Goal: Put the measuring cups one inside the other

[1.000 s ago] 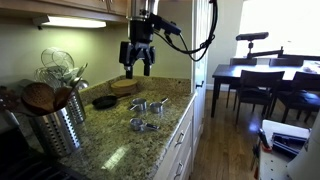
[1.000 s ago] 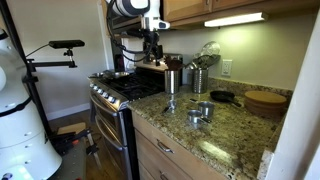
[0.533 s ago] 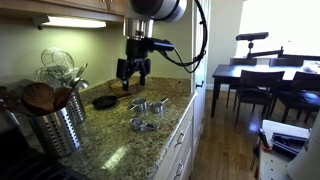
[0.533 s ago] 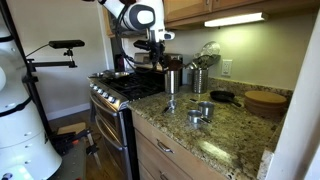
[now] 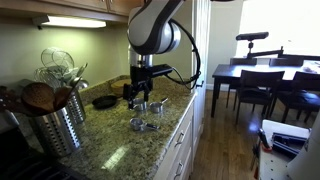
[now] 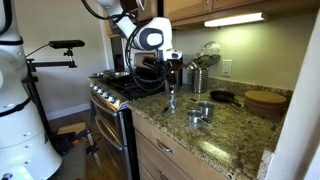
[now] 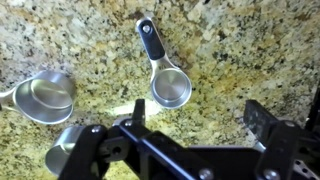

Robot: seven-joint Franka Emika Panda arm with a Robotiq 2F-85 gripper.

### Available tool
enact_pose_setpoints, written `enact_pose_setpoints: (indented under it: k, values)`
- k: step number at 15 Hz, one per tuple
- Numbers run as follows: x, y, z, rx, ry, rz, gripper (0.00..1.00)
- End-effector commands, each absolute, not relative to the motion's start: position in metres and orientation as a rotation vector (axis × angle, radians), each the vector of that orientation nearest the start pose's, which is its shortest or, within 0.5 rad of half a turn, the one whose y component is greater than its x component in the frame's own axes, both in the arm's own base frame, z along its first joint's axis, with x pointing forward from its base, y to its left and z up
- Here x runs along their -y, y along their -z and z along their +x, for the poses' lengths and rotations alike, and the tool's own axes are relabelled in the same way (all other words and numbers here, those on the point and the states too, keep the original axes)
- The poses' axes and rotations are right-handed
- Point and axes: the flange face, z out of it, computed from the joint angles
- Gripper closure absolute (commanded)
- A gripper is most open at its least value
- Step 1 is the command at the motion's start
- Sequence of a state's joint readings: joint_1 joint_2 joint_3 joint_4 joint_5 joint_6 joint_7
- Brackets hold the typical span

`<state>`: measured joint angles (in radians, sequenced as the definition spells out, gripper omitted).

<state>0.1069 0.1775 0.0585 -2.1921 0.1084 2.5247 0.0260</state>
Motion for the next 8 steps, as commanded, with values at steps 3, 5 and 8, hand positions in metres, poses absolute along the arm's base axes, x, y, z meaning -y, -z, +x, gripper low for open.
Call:
enact_pose_setpoints:
  k: [3,5,8]
  values:
    - [-0.089,-0.285,0.584,0.022,0.199,-3.053,0.00]
    - [-0.090,-0.275,0.592,0.006,0.188,-3.049,0.00]
    - [-0.093,-0.266,0.603,-0.005,0.185,-3.047,0.00]
